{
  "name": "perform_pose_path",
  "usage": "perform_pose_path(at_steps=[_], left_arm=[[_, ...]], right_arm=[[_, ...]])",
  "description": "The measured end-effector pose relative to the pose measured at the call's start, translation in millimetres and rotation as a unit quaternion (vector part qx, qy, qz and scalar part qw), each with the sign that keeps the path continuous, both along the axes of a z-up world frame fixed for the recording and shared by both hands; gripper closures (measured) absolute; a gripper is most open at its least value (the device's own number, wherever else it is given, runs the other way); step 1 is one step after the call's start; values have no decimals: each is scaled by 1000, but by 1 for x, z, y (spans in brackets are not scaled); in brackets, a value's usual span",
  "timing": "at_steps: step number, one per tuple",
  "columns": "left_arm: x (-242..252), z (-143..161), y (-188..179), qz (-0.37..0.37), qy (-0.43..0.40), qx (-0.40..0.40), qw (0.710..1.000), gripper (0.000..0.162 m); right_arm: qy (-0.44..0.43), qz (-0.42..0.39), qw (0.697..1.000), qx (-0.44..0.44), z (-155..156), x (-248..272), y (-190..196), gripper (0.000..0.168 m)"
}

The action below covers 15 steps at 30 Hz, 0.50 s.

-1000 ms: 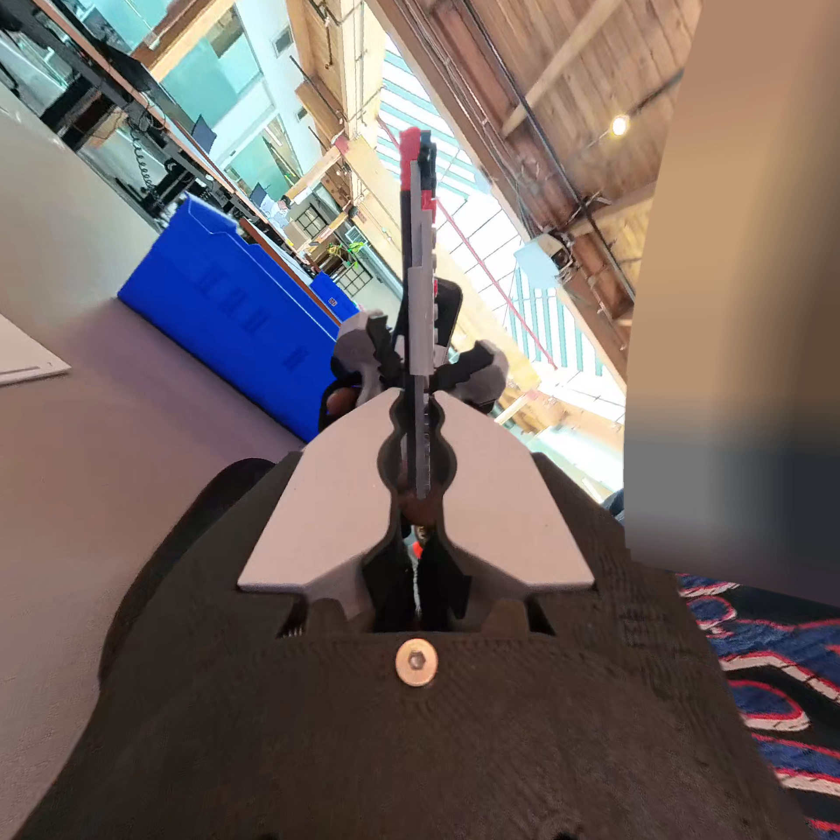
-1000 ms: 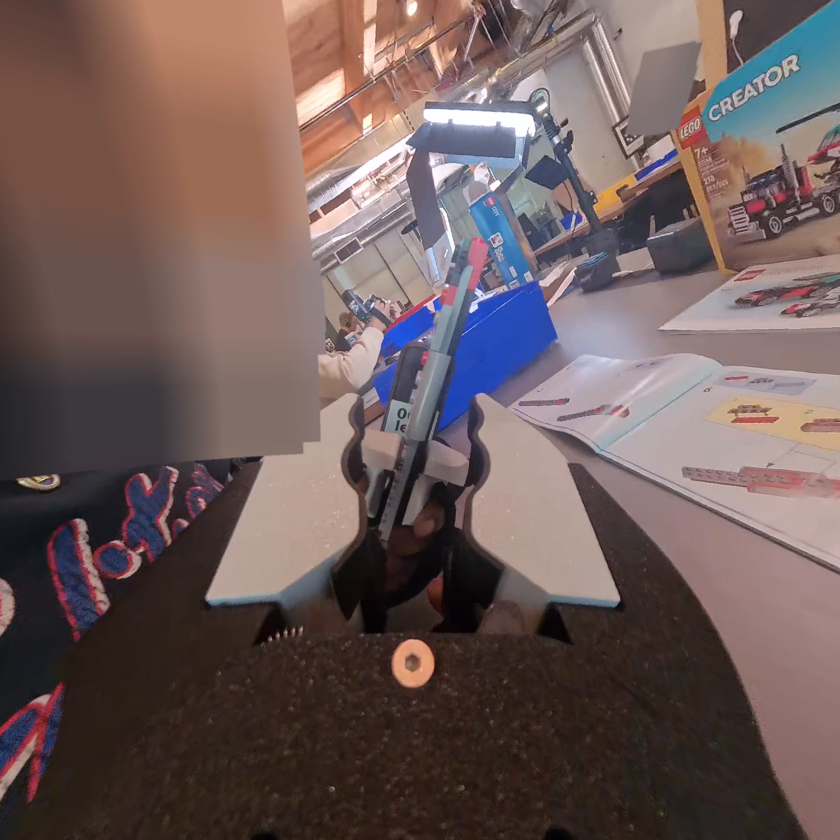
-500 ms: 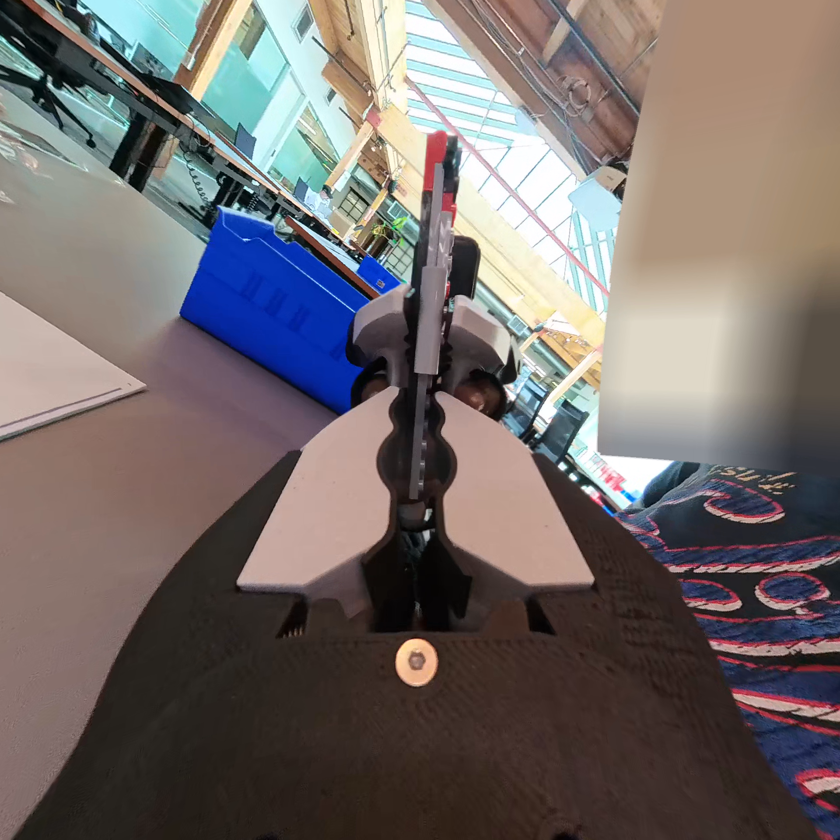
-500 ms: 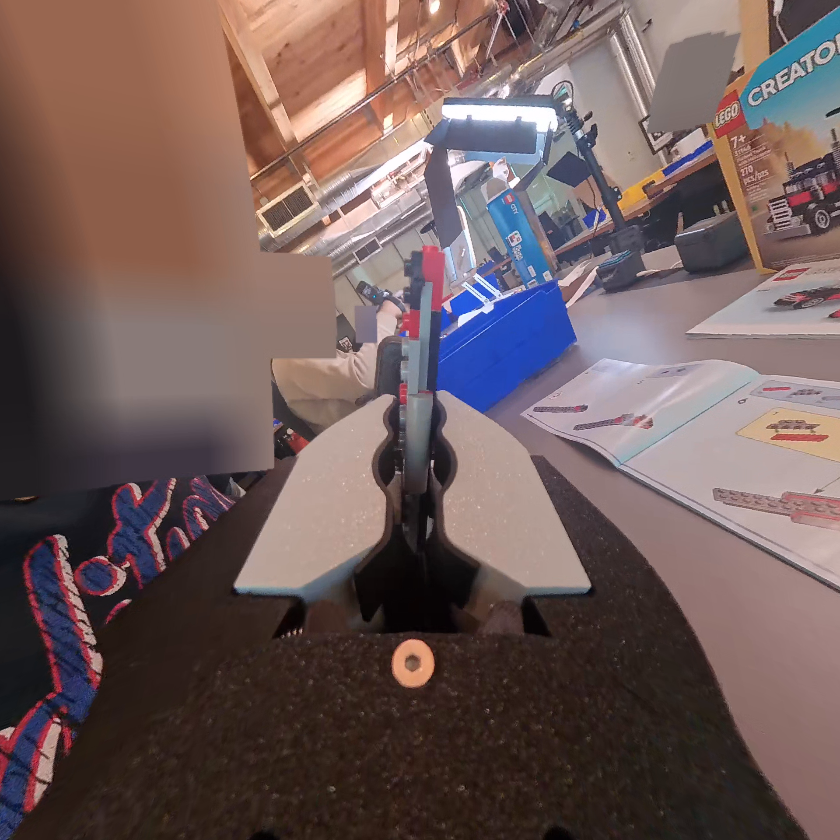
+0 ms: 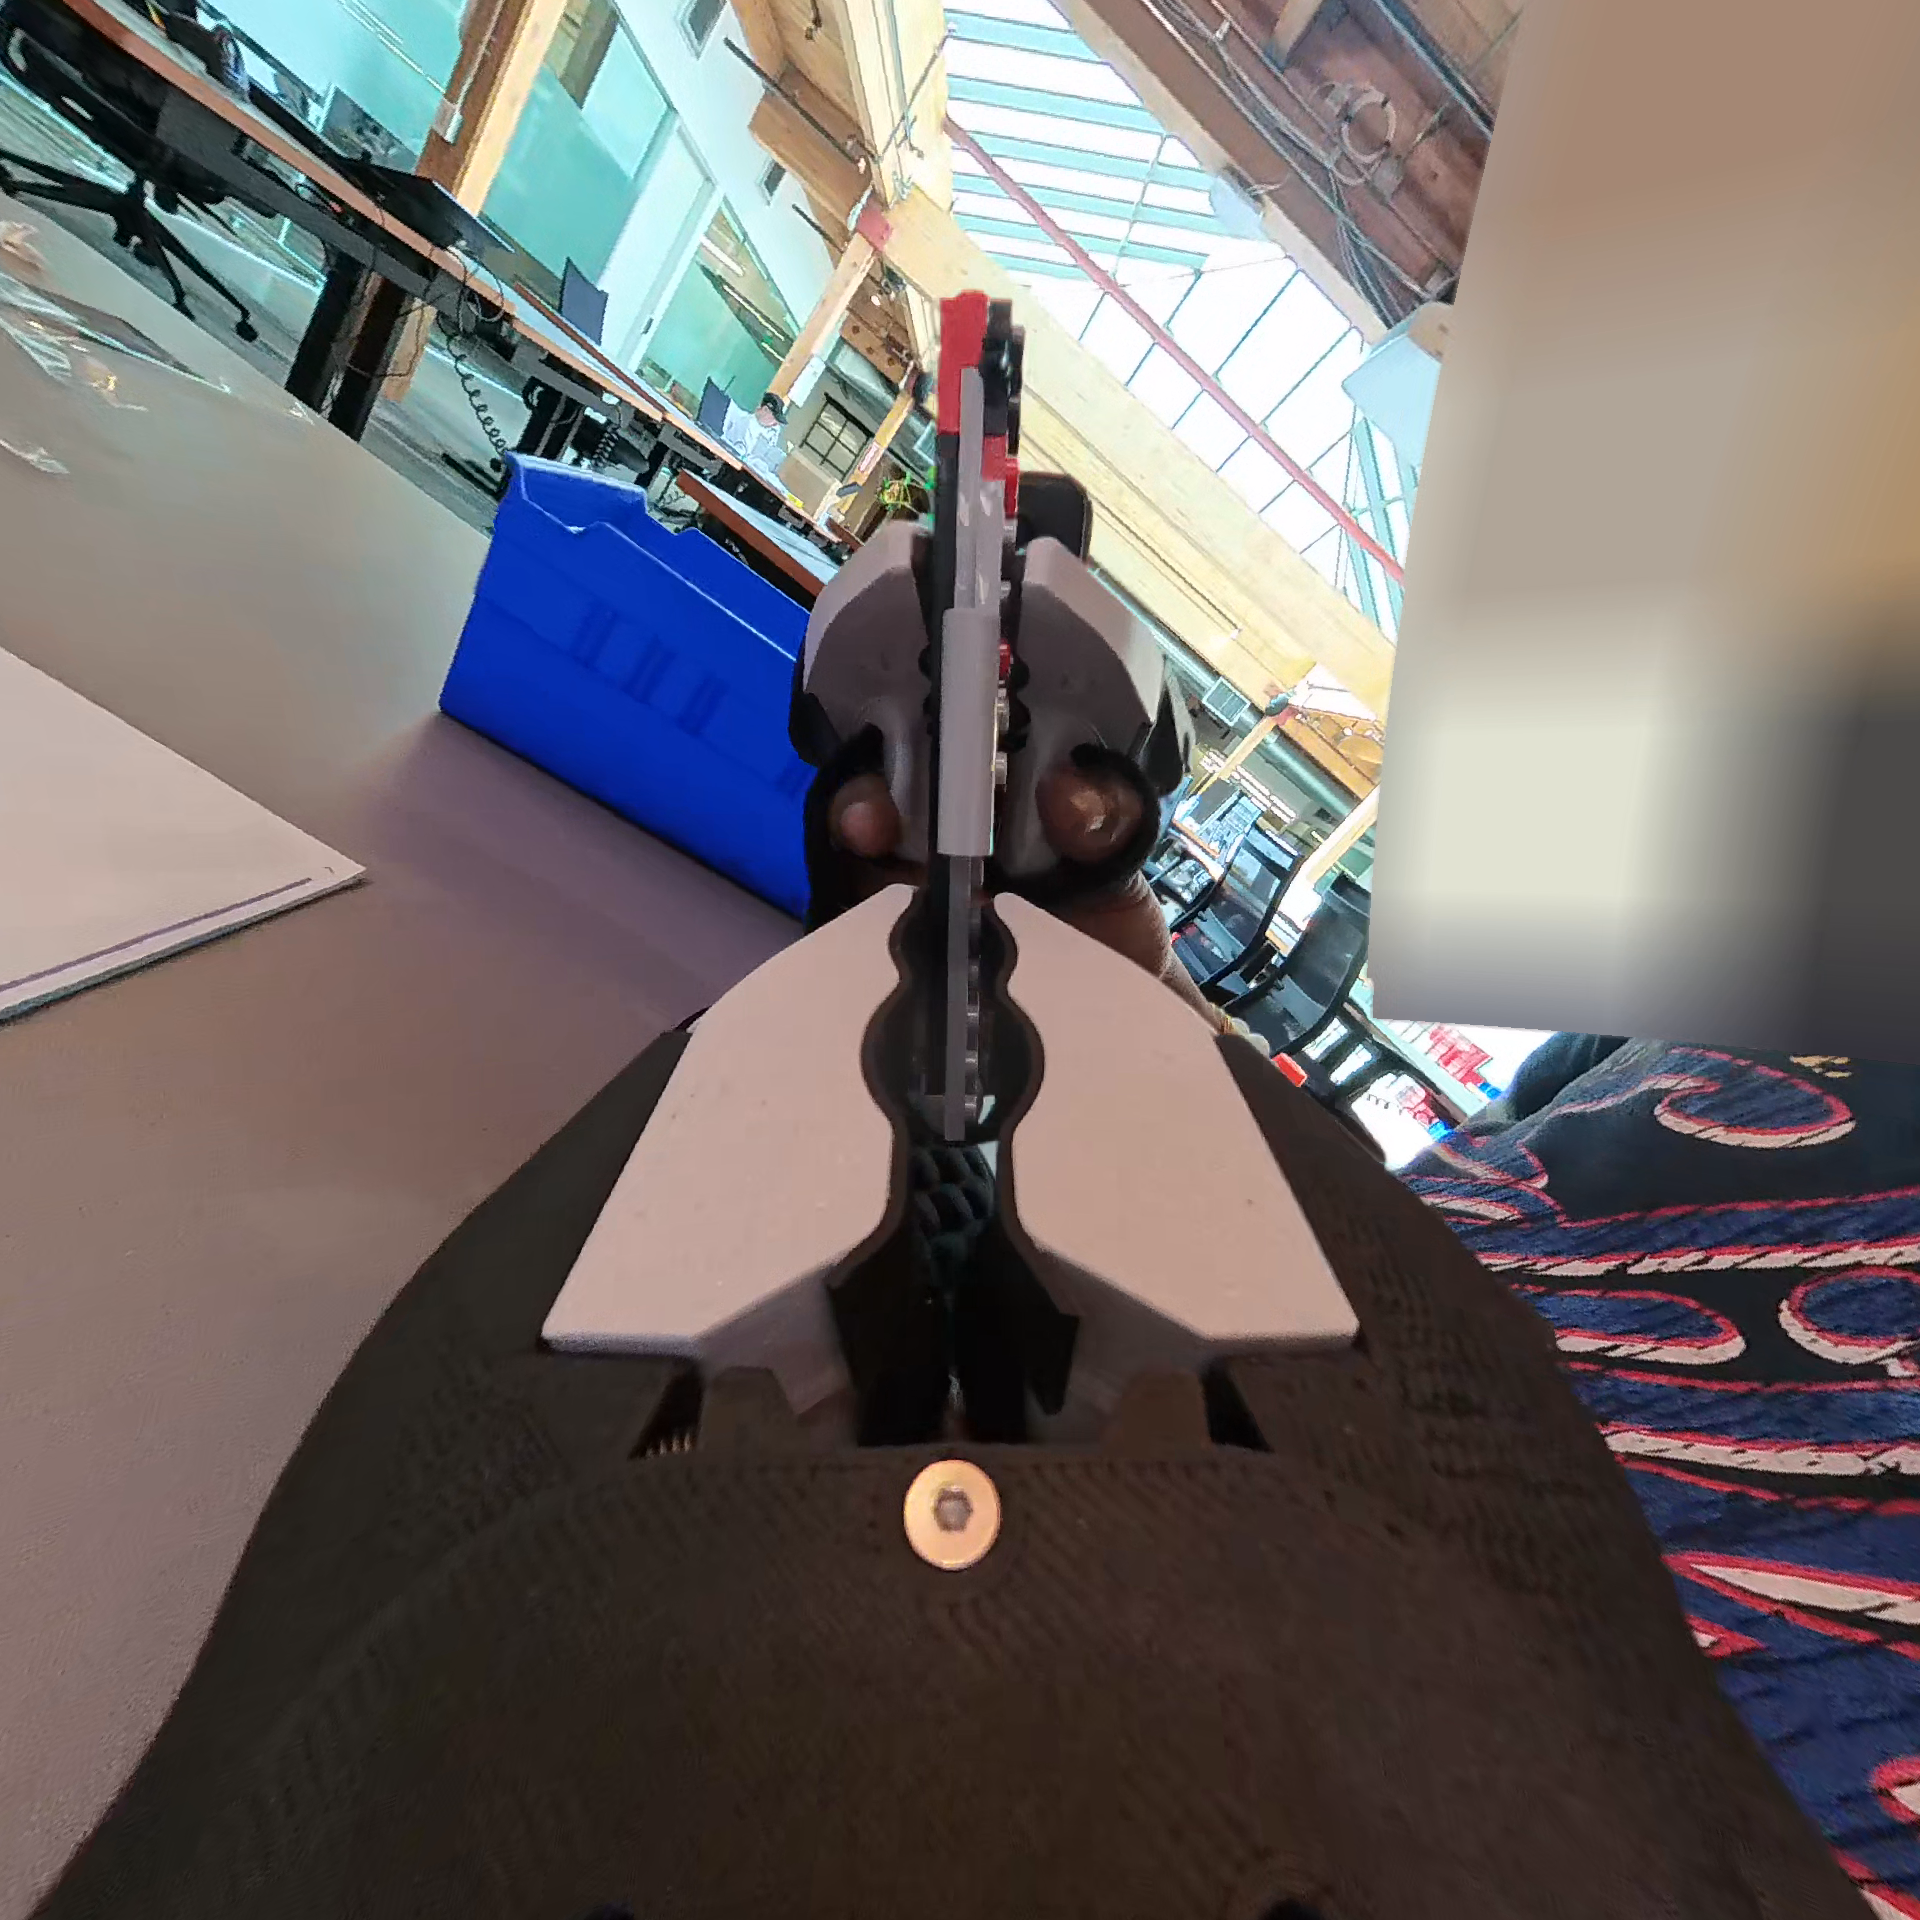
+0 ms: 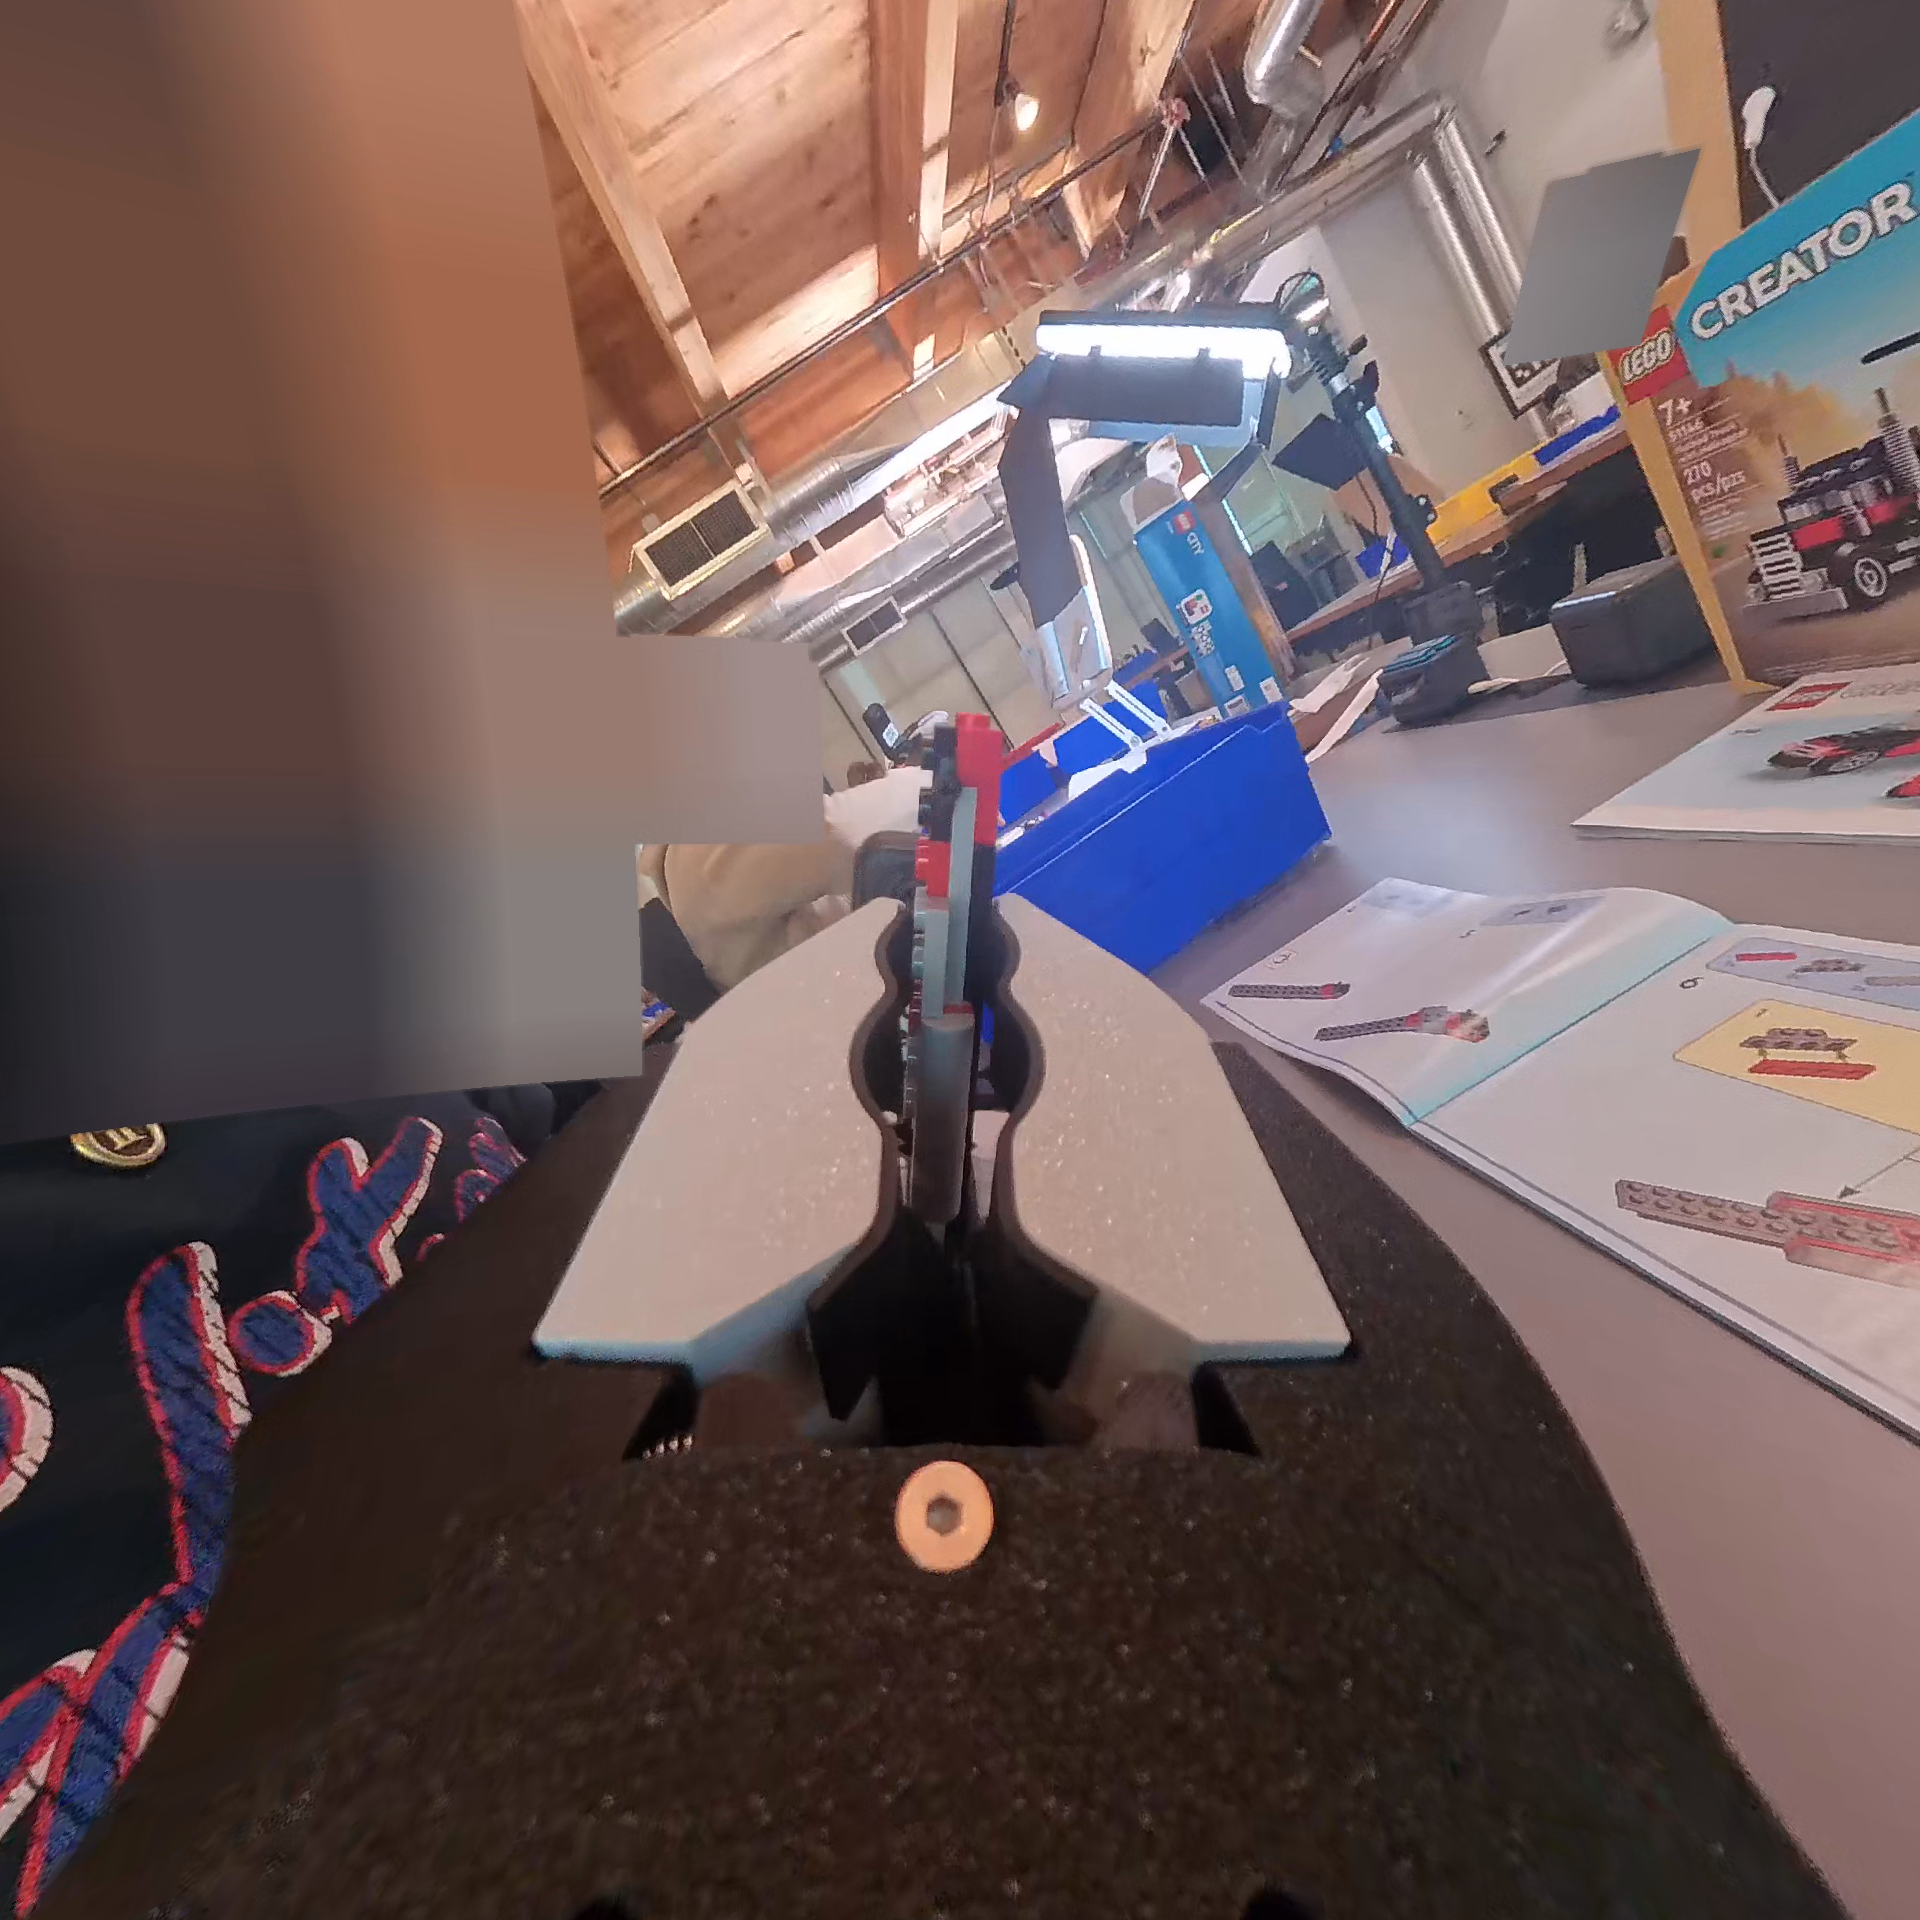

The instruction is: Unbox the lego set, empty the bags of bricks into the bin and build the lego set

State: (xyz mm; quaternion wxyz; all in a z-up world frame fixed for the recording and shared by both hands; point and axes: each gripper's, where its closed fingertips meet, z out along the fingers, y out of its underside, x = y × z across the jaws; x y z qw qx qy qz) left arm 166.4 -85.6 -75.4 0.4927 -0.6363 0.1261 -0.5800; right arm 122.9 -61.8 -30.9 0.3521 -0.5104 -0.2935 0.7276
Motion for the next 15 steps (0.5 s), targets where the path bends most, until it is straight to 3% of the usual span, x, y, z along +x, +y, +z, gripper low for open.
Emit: perform_pose_path(at_steps=[2,3,4,5,7,9,15], left_arm=[[-1,2,0,-12,-31,-18,999,153],[-2,4,1,-16,-59,-36,997,153],[-6,6,5,-14,-97,-60,993,153],[-12,8,9,-12,-137,-82,987,154],[-20,7,16,-15,-188,-119,975,153],[-24,5,19,-11,-206,-133,969,153],[-20,0,18,-14,-172,-131,976,153]], right_arm=[[5,-2,1000,-16,0,-1,3,156],[-1,-1,1000,-24,-2,-1,5,146],[-9,4,999,-36,-4,-2,7,123],[-16,4,999,-46,-6,-1,9,116],[-35,-12,999,-38,-13,2,12,129],[-69,-29,997,-26,-23,2,15,131],[-98,15,993,-60,-37,-10,7,134]])
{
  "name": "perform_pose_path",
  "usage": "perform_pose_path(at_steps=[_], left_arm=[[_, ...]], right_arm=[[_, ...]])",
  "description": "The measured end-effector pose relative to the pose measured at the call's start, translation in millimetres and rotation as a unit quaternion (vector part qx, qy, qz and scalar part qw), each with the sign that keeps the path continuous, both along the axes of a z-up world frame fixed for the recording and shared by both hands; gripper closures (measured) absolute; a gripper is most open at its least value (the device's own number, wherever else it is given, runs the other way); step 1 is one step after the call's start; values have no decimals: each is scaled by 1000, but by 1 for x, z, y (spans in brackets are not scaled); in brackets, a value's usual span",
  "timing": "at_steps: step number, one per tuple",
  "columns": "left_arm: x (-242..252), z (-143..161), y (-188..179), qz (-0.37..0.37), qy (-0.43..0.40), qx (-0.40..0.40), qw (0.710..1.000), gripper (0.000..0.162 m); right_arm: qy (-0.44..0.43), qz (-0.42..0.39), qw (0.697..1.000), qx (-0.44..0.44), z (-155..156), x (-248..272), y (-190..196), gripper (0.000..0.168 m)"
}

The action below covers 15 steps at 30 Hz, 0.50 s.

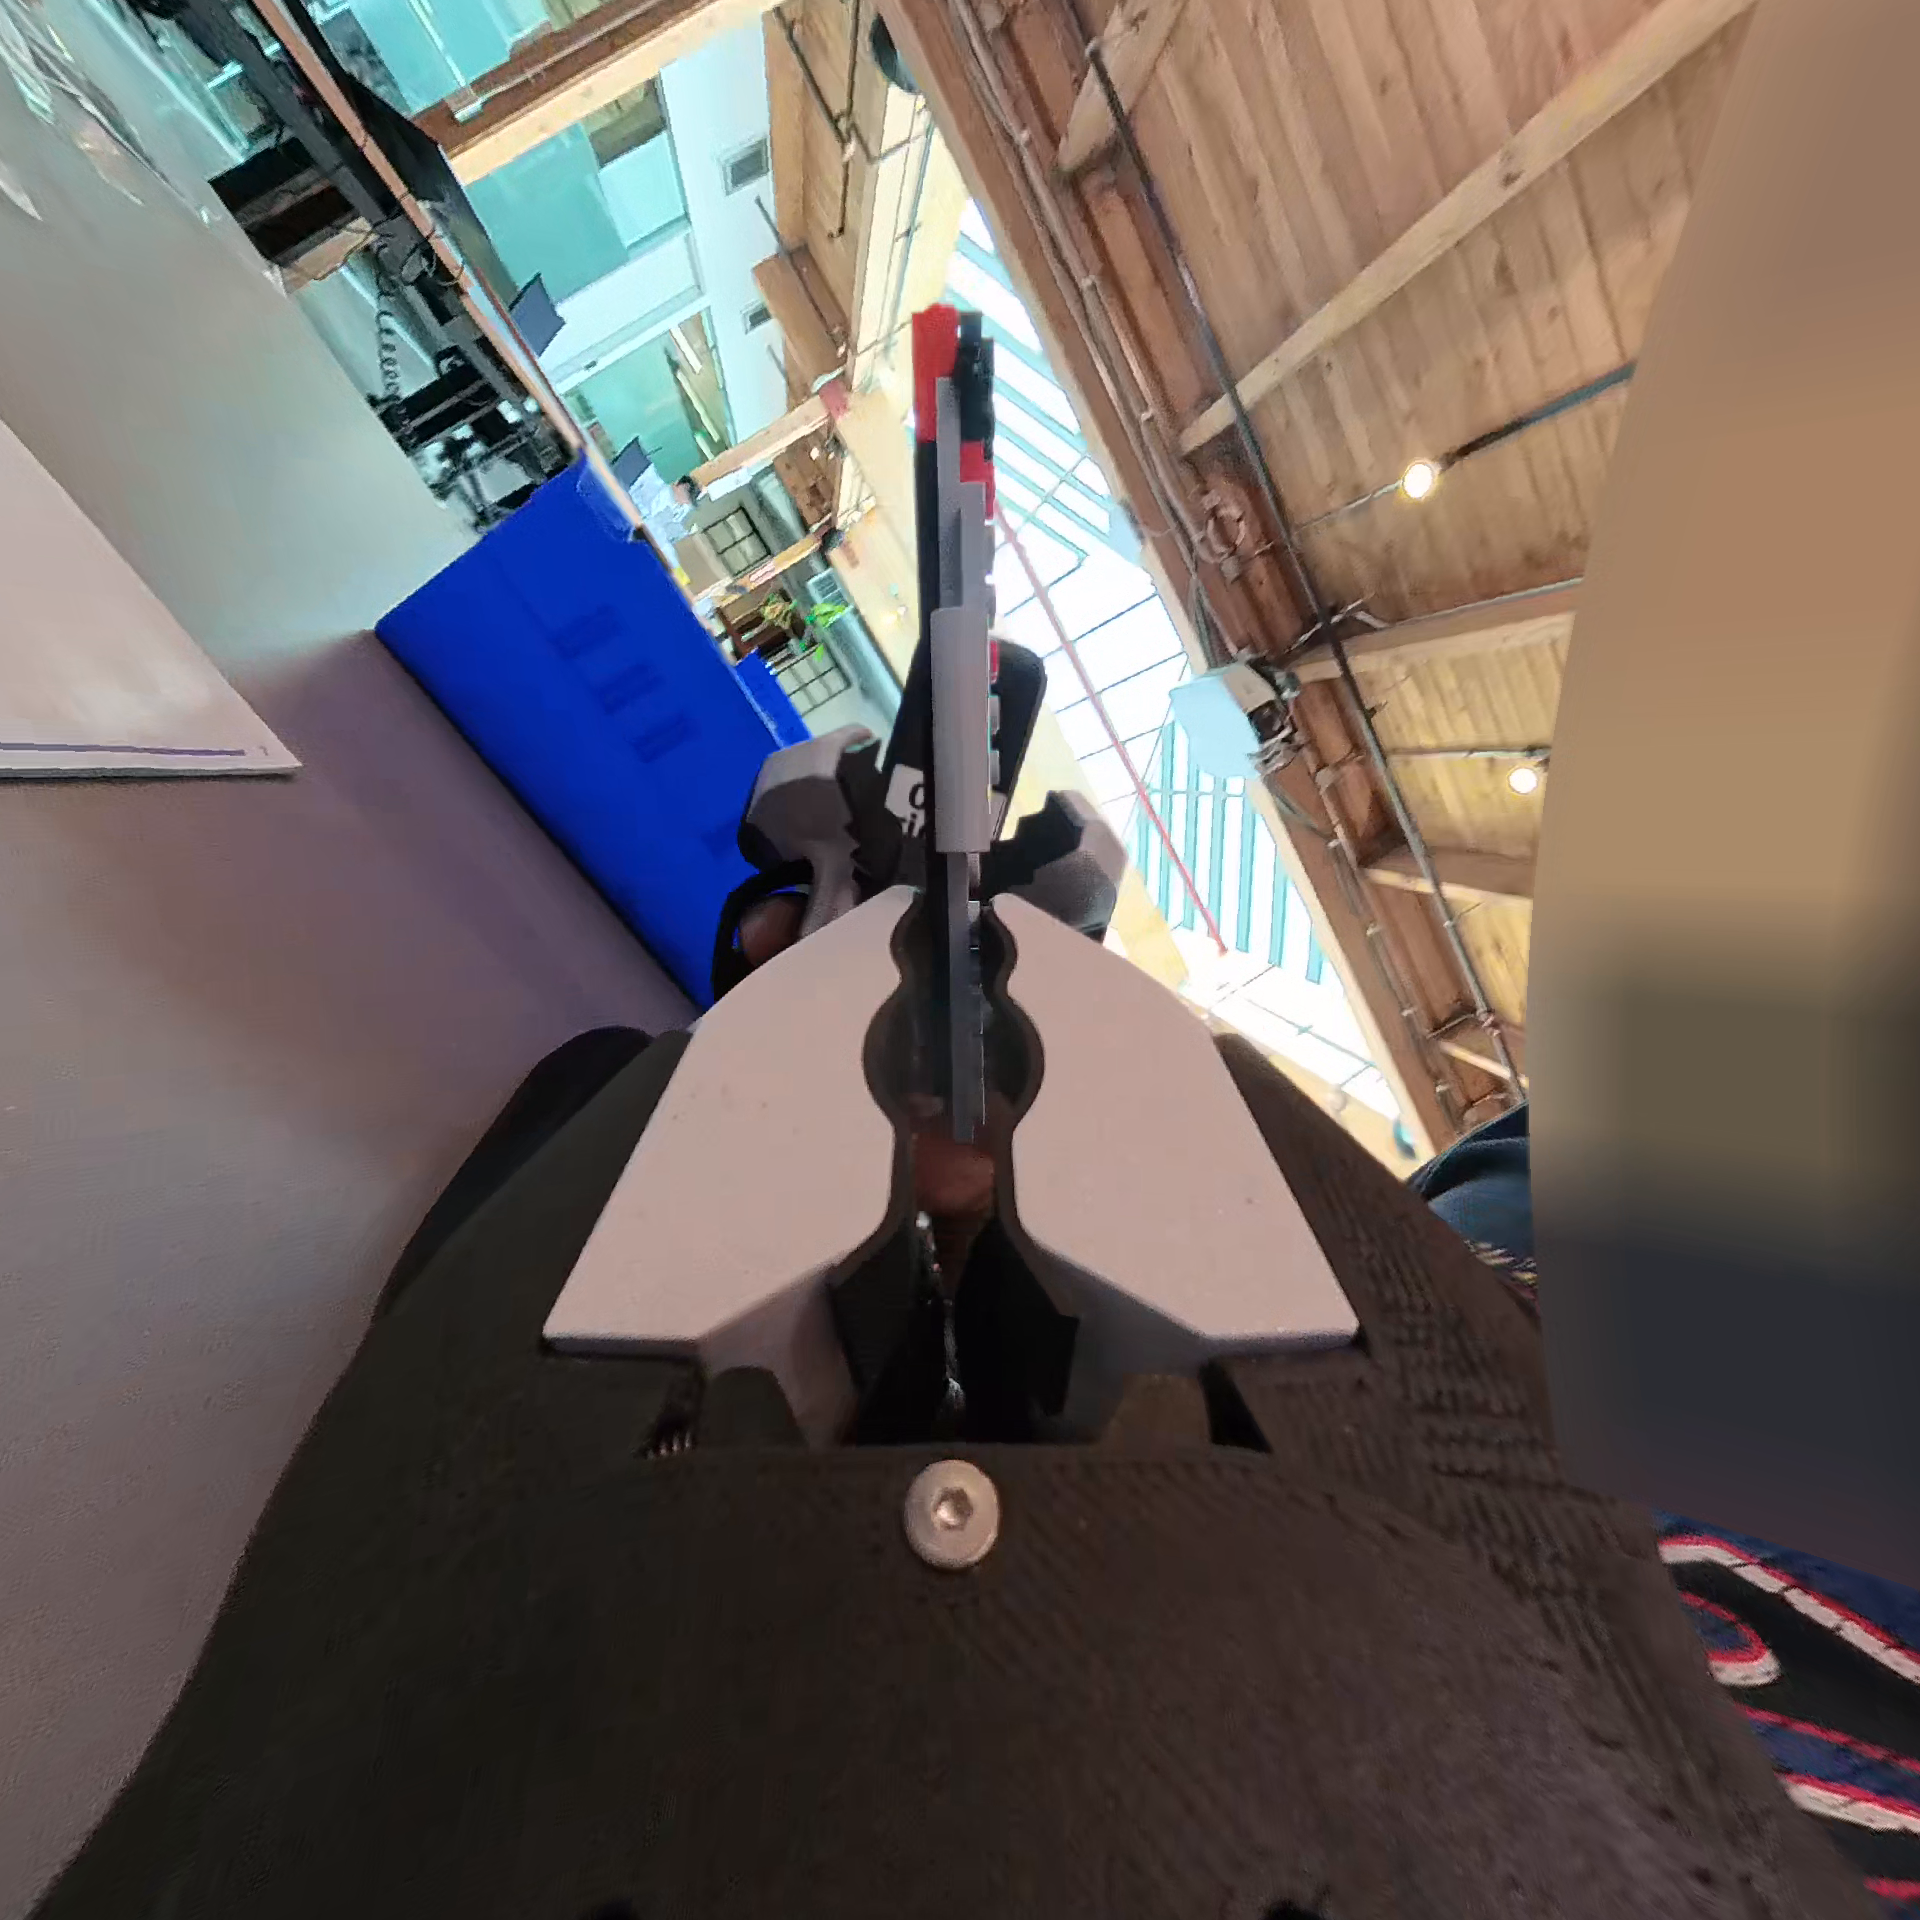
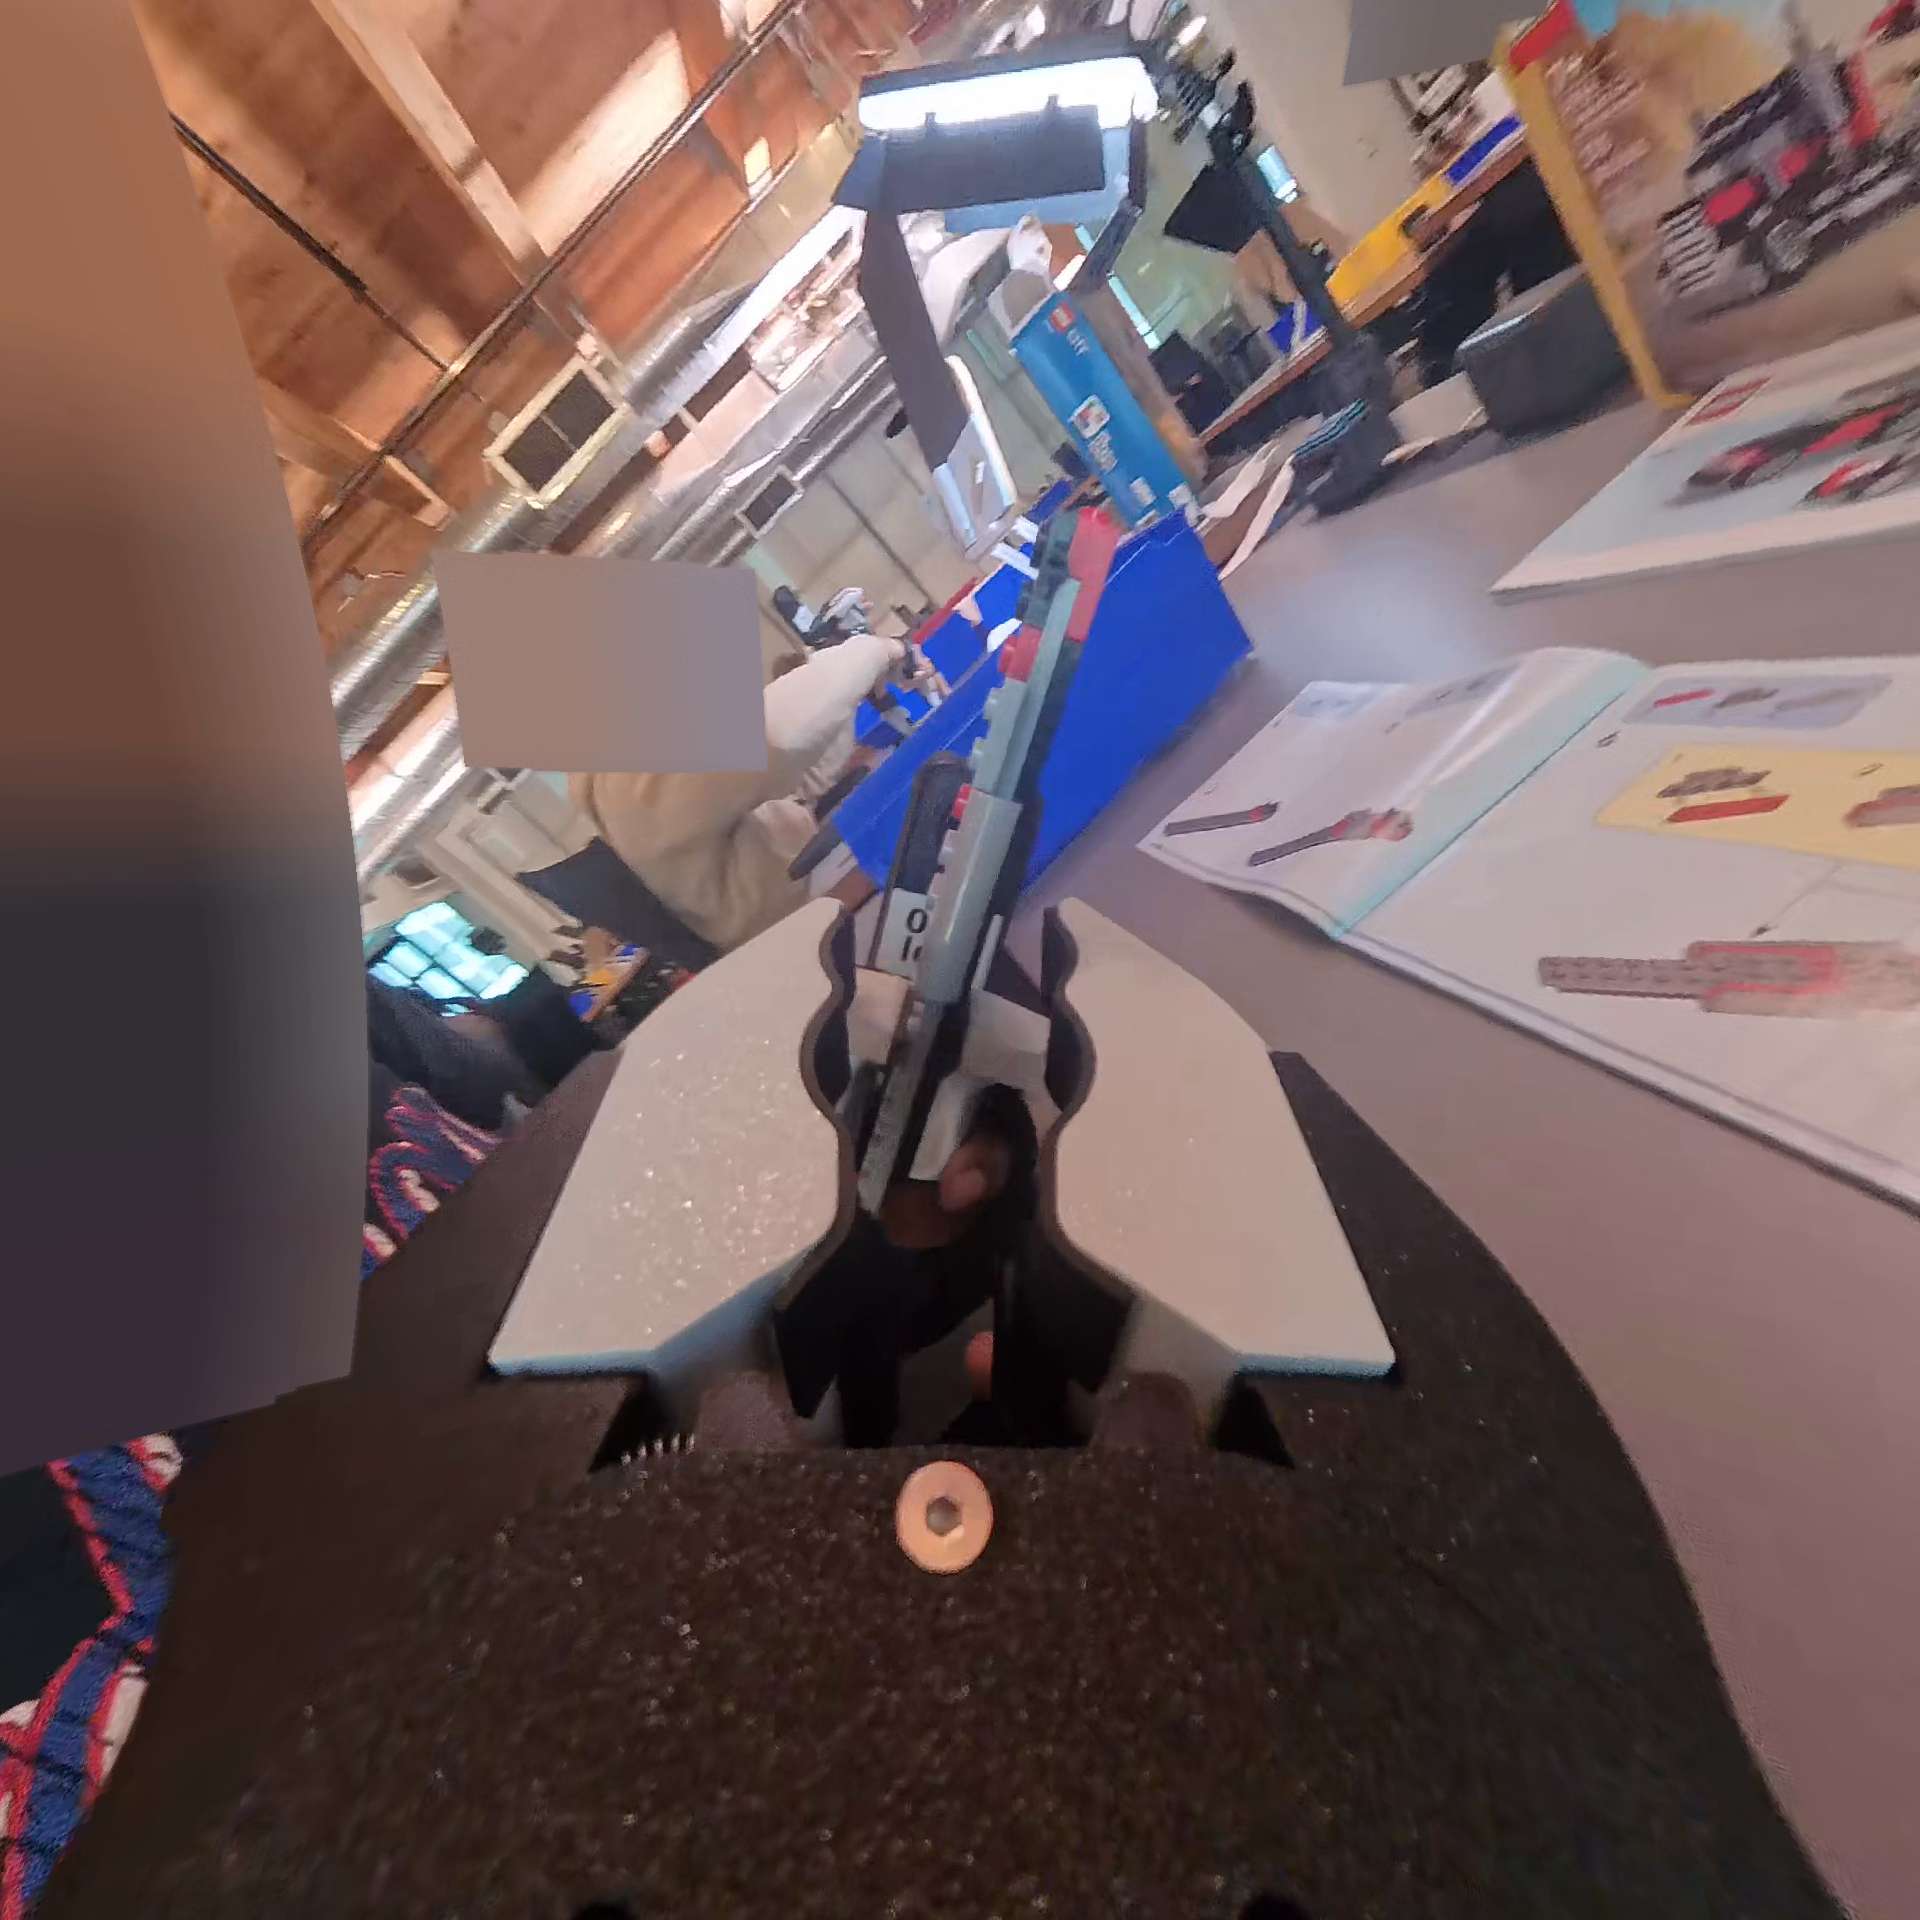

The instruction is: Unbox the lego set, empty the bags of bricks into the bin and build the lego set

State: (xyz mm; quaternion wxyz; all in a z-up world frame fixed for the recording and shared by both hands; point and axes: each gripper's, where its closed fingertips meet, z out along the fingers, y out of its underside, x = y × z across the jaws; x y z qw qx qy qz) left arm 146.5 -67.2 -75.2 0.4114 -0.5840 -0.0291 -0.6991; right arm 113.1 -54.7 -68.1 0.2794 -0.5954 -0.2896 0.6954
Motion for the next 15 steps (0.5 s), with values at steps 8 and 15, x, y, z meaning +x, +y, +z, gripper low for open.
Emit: perform_pose_path(at_steps=[8,15], left_arm=[[11,-12,-7,-32,119,43,992,148],[-30,-2,7,-13,168,84,982,129]], right_arm=[[43,8,999,-18,3,8,1,157],[-79,114,990,6,-19,11,-6,157]])
